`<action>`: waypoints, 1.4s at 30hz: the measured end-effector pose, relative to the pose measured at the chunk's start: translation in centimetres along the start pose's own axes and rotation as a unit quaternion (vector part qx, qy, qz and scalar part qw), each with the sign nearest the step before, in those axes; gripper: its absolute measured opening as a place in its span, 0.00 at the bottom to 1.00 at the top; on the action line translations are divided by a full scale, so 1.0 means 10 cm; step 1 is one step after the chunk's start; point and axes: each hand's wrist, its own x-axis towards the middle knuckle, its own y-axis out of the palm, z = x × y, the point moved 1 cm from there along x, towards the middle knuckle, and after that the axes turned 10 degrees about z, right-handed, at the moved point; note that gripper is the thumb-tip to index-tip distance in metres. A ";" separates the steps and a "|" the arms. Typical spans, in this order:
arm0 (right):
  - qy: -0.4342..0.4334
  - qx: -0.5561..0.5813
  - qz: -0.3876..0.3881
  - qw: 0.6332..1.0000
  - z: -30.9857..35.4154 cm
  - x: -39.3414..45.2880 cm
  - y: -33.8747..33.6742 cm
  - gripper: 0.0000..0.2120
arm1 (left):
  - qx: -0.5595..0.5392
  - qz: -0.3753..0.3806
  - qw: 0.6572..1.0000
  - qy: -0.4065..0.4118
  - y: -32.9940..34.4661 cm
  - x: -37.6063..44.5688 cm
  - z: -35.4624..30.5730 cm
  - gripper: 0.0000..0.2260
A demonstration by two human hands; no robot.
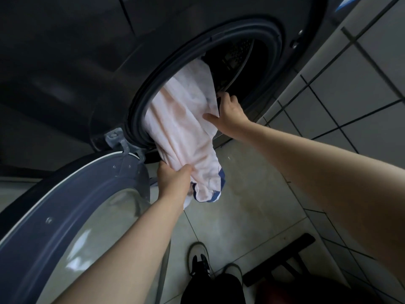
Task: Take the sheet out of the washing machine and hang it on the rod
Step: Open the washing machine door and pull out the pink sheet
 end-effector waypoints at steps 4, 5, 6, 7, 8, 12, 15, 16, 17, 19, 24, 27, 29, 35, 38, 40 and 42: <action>0.027 0.039 0.045 0.998 0.13 0.16 -0.08 0.38 | 0.046 -0.014 0.998 0.029 -0.04 0.01 0.03 0.16; 0.021 0.032 0.054 0.998 0.17 0.18 -0.06 0.31 | 0.042 -0.004 0.999 0.027 -0.04 0.01 0.04 0.17; 0.016 0.035 0.048 0.998 0.20 0.21 -0.03 0.21 | 0.035 0.006 0.999 0.023 -0.04 0.02 0.06 0.18; 0.011 0.049 0.029 0.998 0.22 0.23 0.00 0.12 | 0.035 0.010 0.999 0.021 -0.04 0.03 0.08 0.18; 0.008 0.071 0.005 0.997 0.24 0.23 0.02 0.11 | 0.059 0.009 0.998 0.024 -0.04 0.02 0.07 0.18; -0.004 0.184 -0.083 0.980 0.27 0.13 0.03 0.09 | 0.099 -0.006 0.994 0.049 -0.02 0.01 0.05 0.18; -0.045 0.238 -0.127 0.962 0.24 -0.11 -0.01 0.12 | 0.101 -0.007 0.994 0.048 -0.01 0.01 0.04 0.20; -0.067 0.240 -0.131 0.959 0.22 -0.21 -0.02 0.11 | 0.106 -0.005 0.993 0.045 0.00 0.00 0.03 0.20; -0.091 0.238 -0.128 0.958 0.19 -0.31 -0.01 0.09 | 0.113 -0.007 0.993 0.041 0.00 -0.01 0.02 0.21; -0.134 0.204 -0.113 0.963 0.11 -0.53 0.00 0.08 | 0.116 -0.007 0.992 0.040 0.00 -0.04 0.01 0.23; -0.198 0.095 -0.014 0.975 -0.15 -1.05 0.19 0.07 | 0.066 0.012 0.997 0.033 0.04 -0.15 0.00 0.19; -0.208 0.025 0.066 0.976 -0.33 -1.28 0.42 0.06 | 0.048 0.006 0.999 0.019 0.06 -0.18 -0.04 0.16; -0.206 -0.004 0.087 0.975 -0.42 -1.37 0.54 0.09 | 0.035 0.012 0.999 0.013 0.10 -0.21 -0.06 0.14; -0.275 -0.029 0.079 0.958 -0.40 -1.47 0.63 0.19 | 0.060 -0.010 0.998 0.036 0.15 -0.27 -0.06 0.27; -0.277 0.014 0.092 0.956 -0.38 -1.44 0.51 0.17 | 0.089 -0.050 0.994 0.049 0.08 -0.20 -0.05 0.24; -0.235 0.075 0.076 0.966 -0.35 -1.38 0.40 0.12 | 0.104 -0.055 0.991 0.059 0.05 -0.19 -0.05 0.22; -0.151 0.125 0.049 0.979 -0.27 -1.24 0.29 0.12 | 0.112 -0.053 0.990 0.068 0.04 -0.18 -0.05 0.20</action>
